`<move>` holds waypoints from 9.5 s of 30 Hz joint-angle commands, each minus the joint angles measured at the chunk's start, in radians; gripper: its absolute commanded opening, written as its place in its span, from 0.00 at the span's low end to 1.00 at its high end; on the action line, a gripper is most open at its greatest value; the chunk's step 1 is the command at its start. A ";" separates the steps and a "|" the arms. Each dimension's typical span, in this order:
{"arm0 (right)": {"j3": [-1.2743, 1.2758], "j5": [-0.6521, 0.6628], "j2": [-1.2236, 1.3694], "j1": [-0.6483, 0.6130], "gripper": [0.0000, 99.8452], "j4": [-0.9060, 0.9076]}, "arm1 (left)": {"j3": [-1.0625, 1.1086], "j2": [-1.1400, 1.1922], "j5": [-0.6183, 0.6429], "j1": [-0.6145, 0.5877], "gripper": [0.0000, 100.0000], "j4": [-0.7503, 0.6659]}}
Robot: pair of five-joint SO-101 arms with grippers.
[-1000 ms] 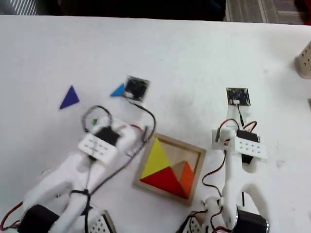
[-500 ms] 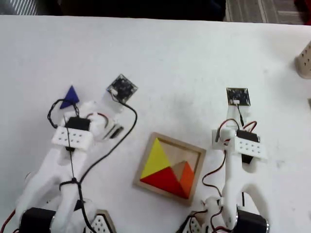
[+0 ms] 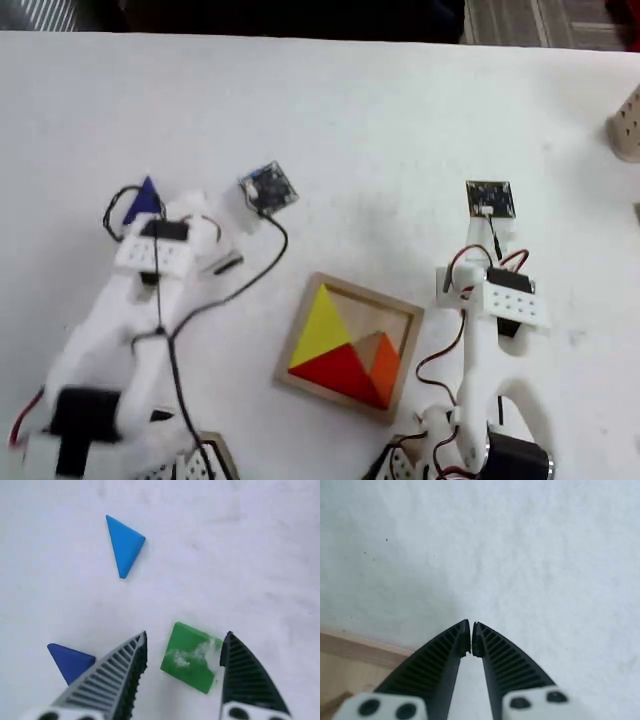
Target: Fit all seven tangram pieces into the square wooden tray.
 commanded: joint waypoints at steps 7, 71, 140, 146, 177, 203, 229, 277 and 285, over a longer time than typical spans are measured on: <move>-0.025 0.041 -0.021 -0.047 0.02 -0.007 | -0.322 0.246 0.226 -0.119 0.23 0.181; -2.041 -0.443 1.481 -0.997 0.01 0.674 | -0.264 0.189 1.283 -0.641 0.23 0.305; -1.841 -0.236 1.379 -1.013 0.02 0.727 | -0.210 0.188 1.278 -0.596 0.23 0.261; -1.924 -0.239 1.287 -0.975 0.02 0.921 | -0.212 0.186 1.278 -0.596 0.23 0.259; -0.569 -0.048 0.464 -0.742 0.02 0.521 | -0.187 0.182 1.079 -0.475 0.16 0.232; -0.664 0.115 0.133 -0.430 0.26 0.800 | -0.149 0.137 1.022 -0.437 0.16 0.226; -0.163 0.086 0.099 0.084 0.02 0.291 | -0.132 -0.202 1.297 0.414 0.02 0.189; -0.137 0.095 0.107 0.081 0.02 0.254 | 0.014 -0.120 1.112 0.262 0.02 -0.091; -0.133 0.095 0.105 0.082 0.02 0.252 | -0.106 -0.113 1.023 -0.012 0.10 -0.052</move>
